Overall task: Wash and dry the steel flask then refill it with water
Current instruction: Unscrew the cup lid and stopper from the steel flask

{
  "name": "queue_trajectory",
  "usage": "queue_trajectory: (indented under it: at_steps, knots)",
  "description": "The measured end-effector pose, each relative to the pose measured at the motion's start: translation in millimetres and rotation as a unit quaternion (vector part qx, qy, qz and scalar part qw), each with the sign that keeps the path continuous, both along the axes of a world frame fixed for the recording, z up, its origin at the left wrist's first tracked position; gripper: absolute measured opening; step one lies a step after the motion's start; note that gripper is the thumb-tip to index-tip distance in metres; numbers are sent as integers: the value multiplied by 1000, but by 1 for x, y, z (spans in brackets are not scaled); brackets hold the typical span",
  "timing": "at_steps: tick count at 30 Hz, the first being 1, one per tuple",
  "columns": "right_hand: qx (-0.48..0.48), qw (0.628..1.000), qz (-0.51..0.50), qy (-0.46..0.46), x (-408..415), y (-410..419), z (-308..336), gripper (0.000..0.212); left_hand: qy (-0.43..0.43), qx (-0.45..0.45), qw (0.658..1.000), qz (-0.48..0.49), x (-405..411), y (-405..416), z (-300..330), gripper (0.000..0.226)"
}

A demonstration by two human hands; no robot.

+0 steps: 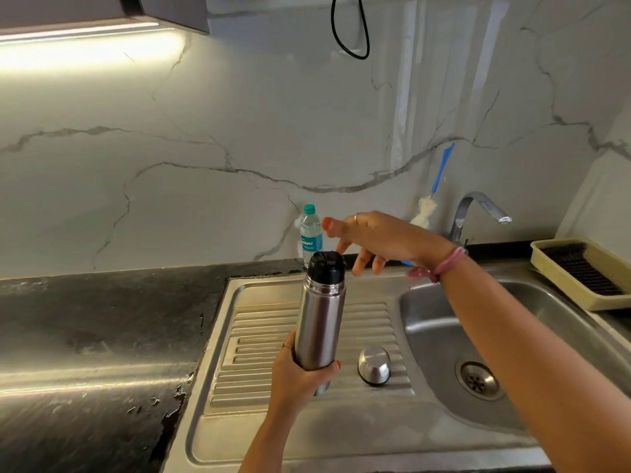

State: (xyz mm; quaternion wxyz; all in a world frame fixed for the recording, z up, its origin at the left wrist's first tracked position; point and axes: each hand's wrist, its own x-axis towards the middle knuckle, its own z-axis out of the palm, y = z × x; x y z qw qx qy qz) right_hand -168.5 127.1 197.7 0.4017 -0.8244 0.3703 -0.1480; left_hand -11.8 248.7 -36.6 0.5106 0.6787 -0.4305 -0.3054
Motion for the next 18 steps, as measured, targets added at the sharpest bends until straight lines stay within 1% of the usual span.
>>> queue_trajectory:
  at_steps: [2, 4, 6, 7, 11, 14, 18]
  knots:
    - [-60, 994, 40, 86, 7, 3, 9, 58, -22, -8, 1000, -4, 0, 1, 2, 84]
    - [-114, 977, 65, 168, 13, 3, 12, 62, -41, -13, 999, -7, 1, 1, 5, 82]
    - [-143, 960, 86, 225, 18, 0, 11, 63, -49, -12, 999, -12, 0, 1, 8, 81]
    - [-153, 955, 94, 238, 19, -2, 10, 60, -52, -10, 999, -13, 0, 1, 8, 81]
    - [-187, 949, 112, 227, 21, -9, 8, 51, -59, -6, 998, -19, 2, 0, 8, 78]
    - [-199, 947, 131, 215, 20, -14, 7, 51, -64, -4, 998, -19, 5, -1, 9, 77]
    - [-192, 955, 140, 177, 17, -18, 2, 51, -72, -4, 997, -23, 10, -3, 14, 73]
